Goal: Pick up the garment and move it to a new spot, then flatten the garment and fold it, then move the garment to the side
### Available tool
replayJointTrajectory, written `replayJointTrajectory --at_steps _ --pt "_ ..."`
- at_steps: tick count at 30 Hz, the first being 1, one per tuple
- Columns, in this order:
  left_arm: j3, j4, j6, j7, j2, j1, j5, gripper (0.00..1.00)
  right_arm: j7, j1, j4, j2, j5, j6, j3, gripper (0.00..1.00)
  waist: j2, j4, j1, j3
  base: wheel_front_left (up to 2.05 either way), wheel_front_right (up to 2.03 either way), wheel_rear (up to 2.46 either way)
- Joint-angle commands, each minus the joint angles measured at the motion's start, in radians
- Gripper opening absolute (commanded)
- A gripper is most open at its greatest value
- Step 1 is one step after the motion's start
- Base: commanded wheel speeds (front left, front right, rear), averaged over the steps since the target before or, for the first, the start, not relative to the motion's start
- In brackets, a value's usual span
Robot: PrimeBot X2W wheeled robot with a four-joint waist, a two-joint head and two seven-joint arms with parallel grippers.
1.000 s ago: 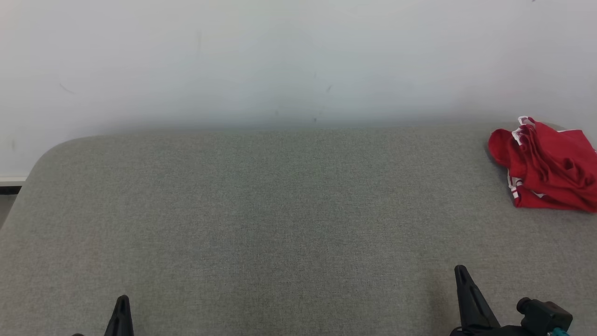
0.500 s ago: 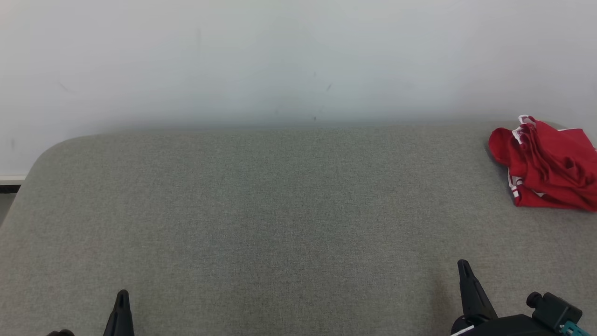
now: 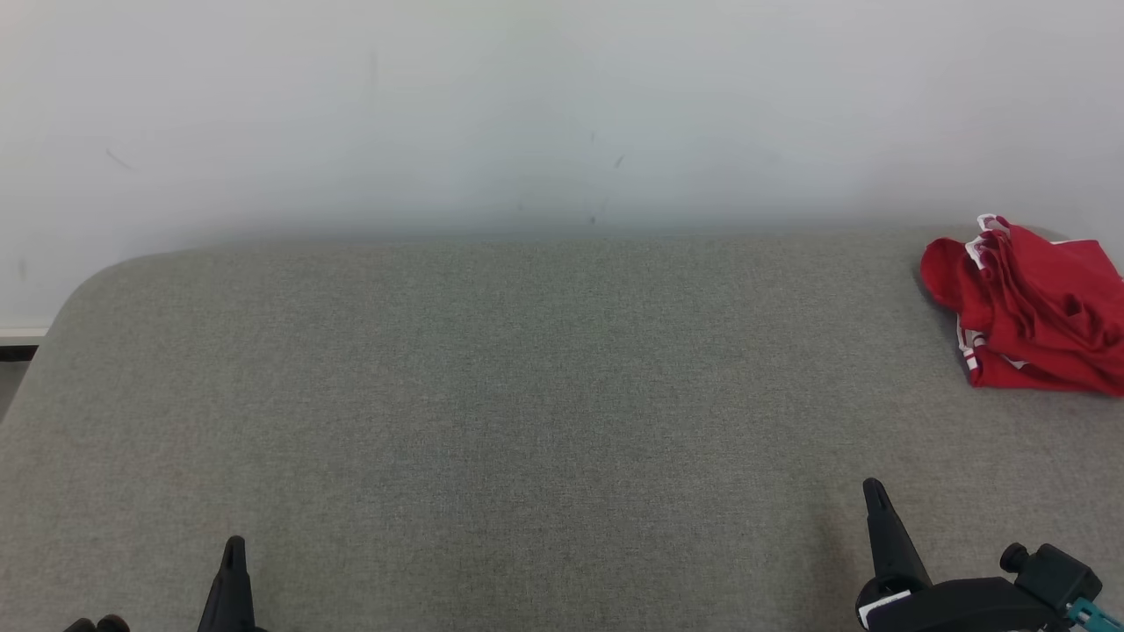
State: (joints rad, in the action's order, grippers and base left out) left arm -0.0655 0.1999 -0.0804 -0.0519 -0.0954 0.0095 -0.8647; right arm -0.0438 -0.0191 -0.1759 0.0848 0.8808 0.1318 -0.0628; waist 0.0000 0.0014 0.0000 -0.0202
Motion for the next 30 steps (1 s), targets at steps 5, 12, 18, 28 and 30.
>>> replayJointTrajectory --at_steps 5,12,18,28,30 --pt "-0.01 -0.004 -0.009 0.017 0.003 -0.033 -0.077 0.0 0.017 0.03 0.003 -0.004 0.076 -0.001 -0.007 0.0 0.0 0.0 0.0 0.001 0.0 0.0 0.0" --pt "-0.015 0.002 -0.015 0.036 0.007 -0.044 -0.16 0.0 0.034 0.043 -0.006 -0.008 0.157 -0.001 -0.012 0.0 0.0 0.0 0.0 0.003 0.0 0.0 0.0" --pt "-0.019 0.007 -0.018 0.05 0.012 -0.053 -0.227 0.0 0.048 0.054 -0.013 -0.011 0.222 -0.001 -0.017 0.0 0.0 0.0 0.0 0.005 0.0 0.0 0.0" --pt "-0.025 0.014 -0.026 0.073 0.019 -0.068 -0.328 0.0 0.07 0.069 -0.024 -0.016 0.322 -0.001 -0.023 0.0 0.0 0.0 0.0 0.008 0.0 0.0 0.0" --pt "-0.026 0.016 -0.025 0.078 0.02 -0.07 -0.349 0.0 0.073 0.073 -0.026 -0.017 0.342 -0.001 -0.024 0.0 0.0 -0.001 0.0 0.009 0.0 0.0 0.0"
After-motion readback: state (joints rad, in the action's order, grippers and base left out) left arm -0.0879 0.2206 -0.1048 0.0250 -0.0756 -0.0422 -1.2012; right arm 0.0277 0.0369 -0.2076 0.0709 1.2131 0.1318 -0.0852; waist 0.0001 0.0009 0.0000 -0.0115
